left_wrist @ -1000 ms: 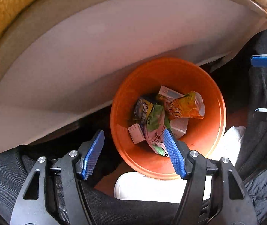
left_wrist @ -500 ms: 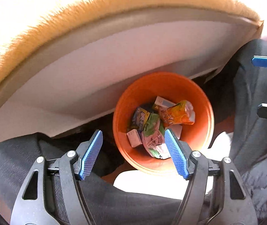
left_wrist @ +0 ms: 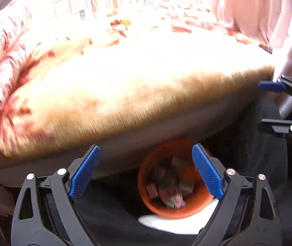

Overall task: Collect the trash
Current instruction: 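Move both tools back over bed toward white bottle cap, then grasp white bottle cap with left tool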

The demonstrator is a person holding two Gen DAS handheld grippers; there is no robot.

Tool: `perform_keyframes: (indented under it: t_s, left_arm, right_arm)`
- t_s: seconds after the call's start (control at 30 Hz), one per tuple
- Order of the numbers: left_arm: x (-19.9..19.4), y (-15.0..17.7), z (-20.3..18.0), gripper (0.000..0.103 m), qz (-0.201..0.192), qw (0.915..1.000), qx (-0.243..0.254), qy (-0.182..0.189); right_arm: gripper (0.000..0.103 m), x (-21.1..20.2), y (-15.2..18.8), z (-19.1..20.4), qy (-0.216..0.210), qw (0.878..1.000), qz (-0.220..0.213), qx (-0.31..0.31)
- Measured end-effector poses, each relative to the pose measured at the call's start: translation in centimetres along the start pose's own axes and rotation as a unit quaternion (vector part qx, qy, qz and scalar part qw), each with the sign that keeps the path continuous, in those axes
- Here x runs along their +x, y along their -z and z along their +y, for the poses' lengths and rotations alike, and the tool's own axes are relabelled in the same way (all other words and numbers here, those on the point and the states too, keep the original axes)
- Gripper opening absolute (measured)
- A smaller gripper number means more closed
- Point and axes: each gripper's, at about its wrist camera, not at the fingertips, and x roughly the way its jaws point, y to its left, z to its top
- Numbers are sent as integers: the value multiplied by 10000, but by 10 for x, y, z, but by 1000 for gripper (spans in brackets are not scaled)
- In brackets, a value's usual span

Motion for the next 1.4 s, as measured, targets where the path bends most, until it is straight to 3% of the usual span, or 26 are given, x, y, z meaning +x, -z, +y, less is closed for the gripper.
perform_keyframes:
  t_s: [0.33, 0.53, 0.73, 1.03, 1.4]
  left_arm:
    - [35, -110, 20, 90, -458, 9974, -387, -406]
    - [82, -172, 42, 90, -431, 9953, -691, -518]
    - [134, -218, 53, 90, -291, 9936, -937, -563]
    - [183, -260, 65, 90, -292, 9908, -1150, -653]
    - [220, -284, 76, 90, -94, 9887, -1335, -679]
  right_arm:
    - [98, -13, -42, -64, 362, 9918, -813, 913]
    - [98, -9, -49, -103, 189, 9792, -1036, 1732]
    - [98, -1, -48, -115, 355, 9782, -1031, 1769]
    - [98, 7, -48, -140, 287, 9729, -1120, 2004]
    - [98, 24, -49, -162, 30, 9655, -1151, 2335]
